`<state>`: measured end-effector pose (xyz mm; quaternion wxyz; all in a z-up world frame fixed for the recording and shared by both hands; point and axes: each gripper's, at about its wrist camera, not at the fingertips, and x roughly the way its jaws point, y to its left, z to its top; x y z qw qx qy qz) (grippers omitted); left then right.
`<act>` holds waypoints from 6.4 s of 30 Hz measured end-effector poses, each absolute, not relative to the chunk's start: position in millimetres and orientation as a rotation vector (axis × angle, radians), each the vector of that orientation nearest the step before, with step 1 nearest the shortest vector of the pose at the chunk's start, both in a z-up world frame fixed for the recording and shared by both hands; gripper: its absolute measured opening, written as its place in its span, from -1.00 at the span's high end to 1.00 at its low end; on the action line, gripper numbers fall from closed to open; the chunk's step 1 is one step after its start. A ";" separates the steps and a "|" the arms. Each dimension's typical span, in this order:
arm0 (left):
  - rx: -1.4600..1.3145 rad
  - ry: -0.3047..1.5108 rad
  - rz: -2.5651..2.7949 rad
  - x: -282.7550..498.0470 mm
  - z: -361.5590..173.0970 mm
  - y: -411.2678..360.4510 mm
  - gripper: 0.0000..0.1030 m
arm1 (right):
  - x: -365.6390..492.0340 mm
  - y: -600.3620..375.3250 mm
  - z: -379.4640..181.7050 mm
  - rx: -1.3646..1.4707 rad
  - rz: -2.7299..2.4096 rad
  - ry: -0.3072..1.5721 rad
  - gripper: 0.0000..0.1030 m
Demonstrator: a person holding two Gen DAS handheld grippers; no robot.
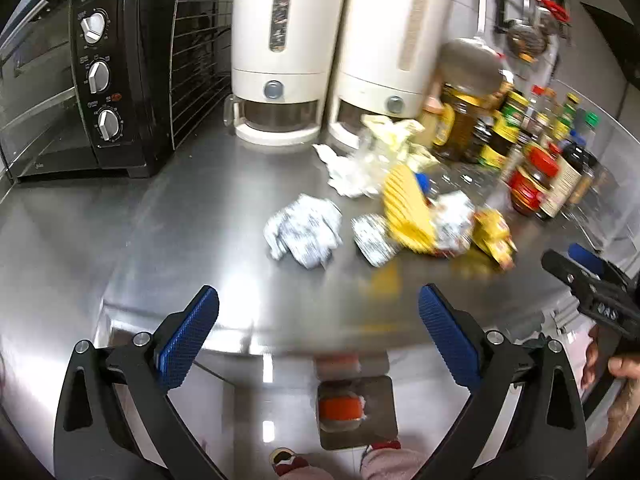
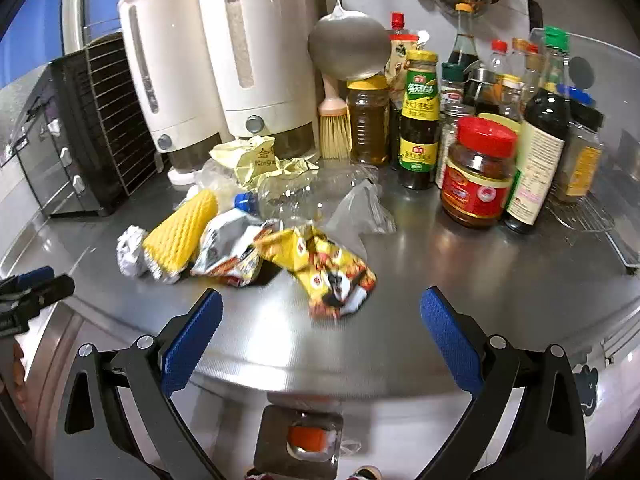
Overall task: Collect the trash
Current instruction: 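Grasp the crumpled paper with the left tool while the right tool grasps the yellow snack wrapper, then carry the crumpled paper and yellow wrapper down over the bin with both tools, then open both tools to drop the paper and wrapper into the bin, then grasp the yellow foam net with the left tool while the right tool grasps the clear plastic packet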
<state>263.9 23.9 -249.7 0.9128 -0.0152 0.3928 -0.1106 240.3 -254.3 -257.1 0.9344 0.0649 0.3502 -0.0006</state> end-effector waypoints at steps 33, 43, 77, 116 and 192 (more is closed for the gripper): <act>-0.030 0.960 -0.242 367.8 -304.0 10.4 -0.05 | 305.8 -246.2 -305.1 0.051 0.022 0.838 0.51; -0.030 0.922 -0.238 315.7 -278.9 21.9 -0.02 | 268.8 -244.6 -287.9 0.100 0.024 0.832 0.54; -0.053 1.061 -0.387 112.5 -409.0 -14.6 -0.03 | 107.6 -212.6 -393.0 0.241 0.110 0.971 0.53; 0.023 1.343 -0.386 195.2 -637.2 -59.6 -0.29 | 217.1 -195.0 -610.0 0.289 0.052 1.320 -0.17; 0.054 0.952 -0.363 379.3 -273.3 -87.6 0.66 | 362.3 -314.9 -298.5 0.255 -0.077 0.918 0.53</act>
